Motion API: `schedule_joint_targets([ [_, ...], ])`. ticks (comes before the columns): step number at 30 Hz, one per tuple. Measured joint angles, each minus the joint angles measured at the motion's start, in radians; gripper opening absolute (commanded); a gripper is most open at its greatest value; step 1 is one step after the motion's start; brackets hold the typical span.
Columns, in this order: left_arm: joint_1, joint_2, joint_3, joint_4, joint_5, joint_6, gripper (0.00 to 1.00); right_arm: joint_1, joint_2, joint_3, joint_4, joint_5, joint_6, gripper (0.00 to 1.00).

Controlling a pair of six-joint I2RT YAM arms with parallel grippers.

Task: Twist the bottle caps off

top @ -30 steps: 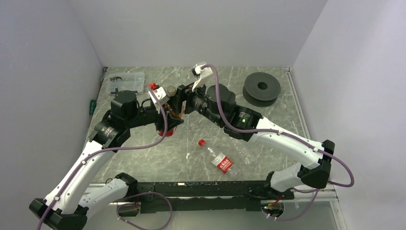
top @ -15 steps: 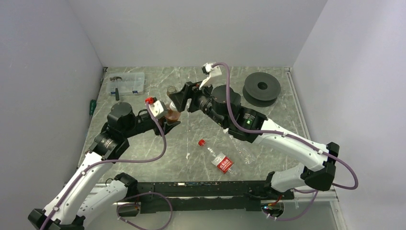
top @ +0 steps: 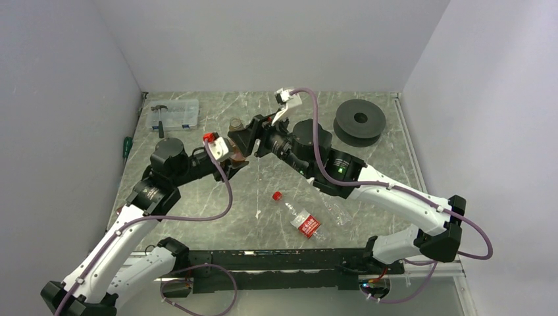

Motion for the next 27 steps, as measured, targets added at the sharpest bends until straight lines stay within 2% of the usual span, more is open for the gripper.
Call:
schedule_joint_targets([
  [4, 0.000, 0.022, 0.005, -0.002, -0.016, -0.010, 0.38, 0.003, 0.001, 0.000, 0.000, 0.002, -0.001, 0.53],
  [11, 0.000, 0.032, 0.028, -0.002, -0.038, -0.037, 0.37, 0.004, 0.021, 0.000, -0.004, 0.022, -0.002, 0.51],
  [18, 0.000, 0.032, 0.037, -0.008, -0.040, -0.048, 0.37, 0.010, 0.032, 0.000, -0.009, 0.054, -0.002, 0.26],
  [23, 0.000, 0.031, 0.037, -0.019, -0.039, -0.063, 0.37, 0.010, 0.032, 0.000, -0.010, 0.069, -0.017, 0.00],
  [27, 0.000, 0.032, 0.043, -0.027, -0.035, -0.075, 0.36, 0.010, 0.032, 0.000, -0.006, 0.071, -0.021, 0.00],
])
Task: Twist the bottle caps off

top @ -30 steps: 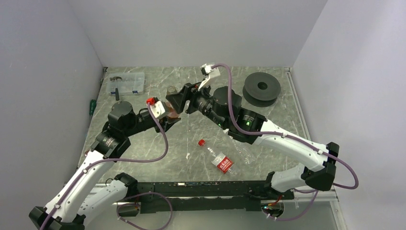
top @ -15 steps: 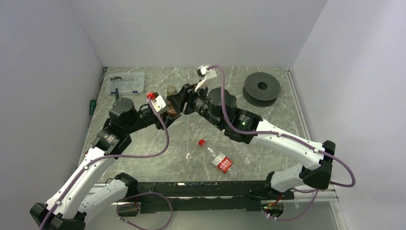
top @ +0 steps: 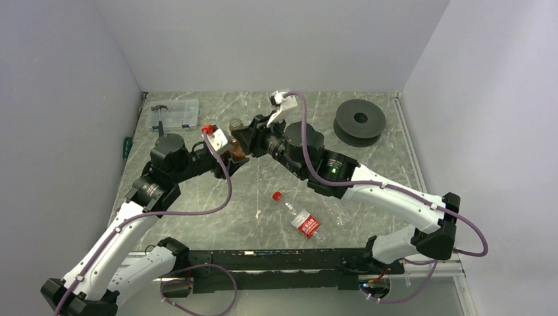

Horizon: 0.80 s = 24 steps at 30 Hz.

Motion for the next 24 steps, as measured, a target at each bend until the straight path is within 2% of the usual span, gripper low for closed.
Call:
schedule_joint_targets([
  [7, 0.006, 0.033, 0.062, -0.029, 0.052, -0.079, 0.28, -0.011, -0.006, -0.002, 0.060, -0.060, -0.051, 0.00],
  [12, 0.010, 0.056, 0.131, -0.027, 0.164, -0.181, 0.20, -0.032, -0.044, -0.002, 0.113, -0.198, -0.124, 0.00],
  [16, 0.009, 0.066, 0.187, -0.015, 0.294, -0.267, 0.16, -0.054, -0.087, -0.002, 0.146, -0.358, -0.163, 0.00],
  [24, -0.001, 0.110, 0.251, 0.036, 0.518, -0.413, 0.18, -0.179, -0.122, -0.024, 0.259, -0.812, -0.116, 0.00],
])
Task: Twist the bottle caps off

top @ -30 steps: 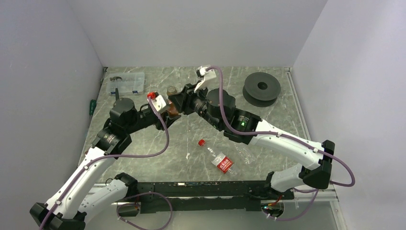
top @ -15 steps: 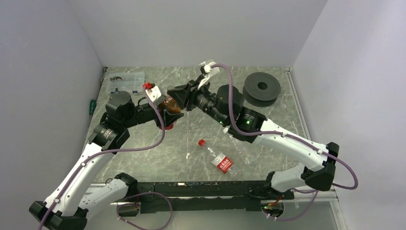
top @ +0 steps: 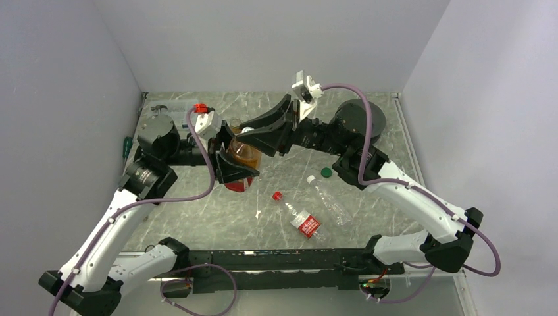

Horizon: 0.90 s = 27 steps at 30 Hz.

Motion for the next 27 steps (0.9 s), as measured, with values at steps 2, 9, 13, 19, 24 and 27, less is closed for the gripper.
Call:
schedule_joint_targets([
  [2, -0.002, 0.006, 0.000, 0.007, 0.035, -0.016, 0.18, -0.016, 0.000, -0.001, 0.008, -0.065, 0.005, 0.12],
  [9, -0.004, 0.015, 0.003, -0.025, 0.037, -0.006, 0.20, -0.010, -0.001, 0.000, -0.034, -0.083, -0.024, 0.97],
  [13, -0.004, 0.024, 0.006, -0.102, -0.109, 0.095, 0.19, -0.002, -0.011, 0.000, -0.089, 0.104, -0.026, 0.97],
  [19, -0.003, 0.023, -0.006, -0.162, -0.400, 0.257, 0.19, -0.002, 0.005, 0.074, -0.235, 0.443, 0.024, 0.83],
  [24, -0.002, 0.018, -0.033, -0.169, -0.479, 0.298, 0.19, 0.003, 0.098, 0.212, -0.357, 0.585, 0.057, 0.80],
  [27, -0.002, 0.018, -0.033, -0.169, -0.499, 0.307, 0.19, 0.018, 0.132, 0.222, -0.389, 0.610, 0.069, 0.75],
])
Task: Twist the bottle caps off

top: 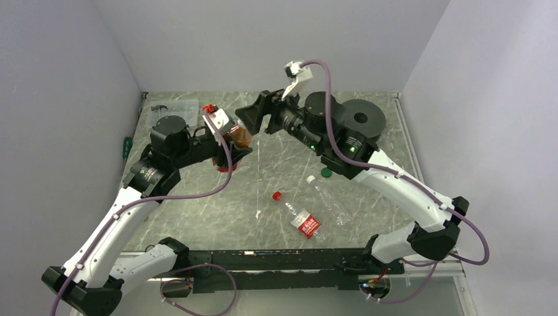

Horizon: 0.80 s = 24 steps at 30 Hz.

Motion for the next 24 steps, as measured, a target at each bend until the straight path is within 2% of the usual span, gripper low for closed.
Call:
schedule_joint_targets([
  [7, 0.000, 0.000, 0.000, 0.001, -0.022, 0.007, 0.19, 0.015, 0.033, 0.000, -0.032, 0.004, 0.022, 0.55],
  [10, 0.000, 0.000, 0.000, 0.001, -0.025, 0.006, 0.19, 0.017, 0.033, 0.000, -0.028, 0.001, 0.035, 0.49],
  [22, 0.000, 0.000, -0.001, 0.008, -0.032, 0.004, 0.19, 0.020, 0.048, 0.000, -0.016, -0.018, 0.064, 0.49],
  [24, 0.000, 0.000, -0.002, 0.008, -0.033, 0.003, 0.19, 0.020, 0.053, 0.000, -0.015, -0.021, 0.064, 0.45],
])
